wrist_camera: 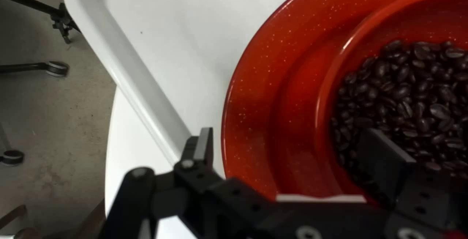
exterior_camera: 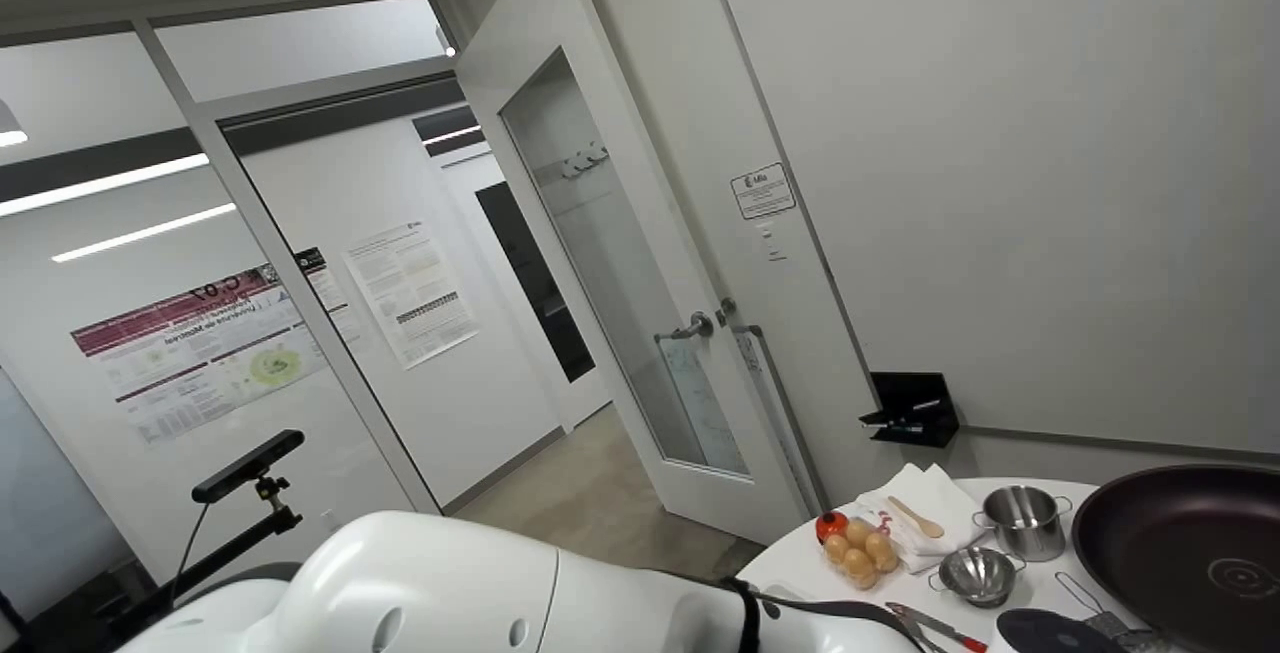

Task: Move the red bowl from the plate to the table

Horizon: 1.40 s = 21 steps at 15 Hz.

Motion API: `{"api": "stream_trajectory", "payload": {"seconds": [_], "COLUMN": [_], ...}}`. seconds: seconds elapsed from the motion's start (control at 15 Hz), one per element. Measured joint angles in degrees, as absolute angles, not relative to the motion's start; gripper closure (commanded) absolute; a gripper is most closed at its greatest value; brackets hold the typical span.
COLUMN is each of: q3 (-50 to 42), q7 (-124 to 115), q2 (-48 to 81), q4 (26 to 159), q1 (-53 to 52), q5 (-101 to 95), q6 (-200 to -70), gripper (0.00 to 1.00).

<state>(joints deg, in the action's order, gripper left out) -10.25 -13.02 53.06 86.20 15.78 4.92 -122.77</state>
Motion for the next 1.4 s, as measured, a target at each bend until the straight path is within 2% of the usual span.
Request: {"api": "stream_trajectory", "payload": {"seconds": [0.4, 0.8, 0.87, 1.0, 1.4], "q3": [-11.4, -11.2, -11.1, -11.1, -10.9], "q7": [-18.4, -18.0, -17.8, -17.6, -16.8], "q2": [53.3, 55.8, 56.1, 56.5, 56.7], "q4": [86.2, 85.3, 85.2, 85.1, 84.8], "q1": [11.1, 11.9, 12.2, 12.6, 12.7], "q5": [4.5, 4.6, 4.7, 4.7, 4.7], "q6": [-122.8, -121.9, -121.9, -121.9, -121.9], "gripper": [0.0, 0.0, 0.25, 0.33, 0.81]}}
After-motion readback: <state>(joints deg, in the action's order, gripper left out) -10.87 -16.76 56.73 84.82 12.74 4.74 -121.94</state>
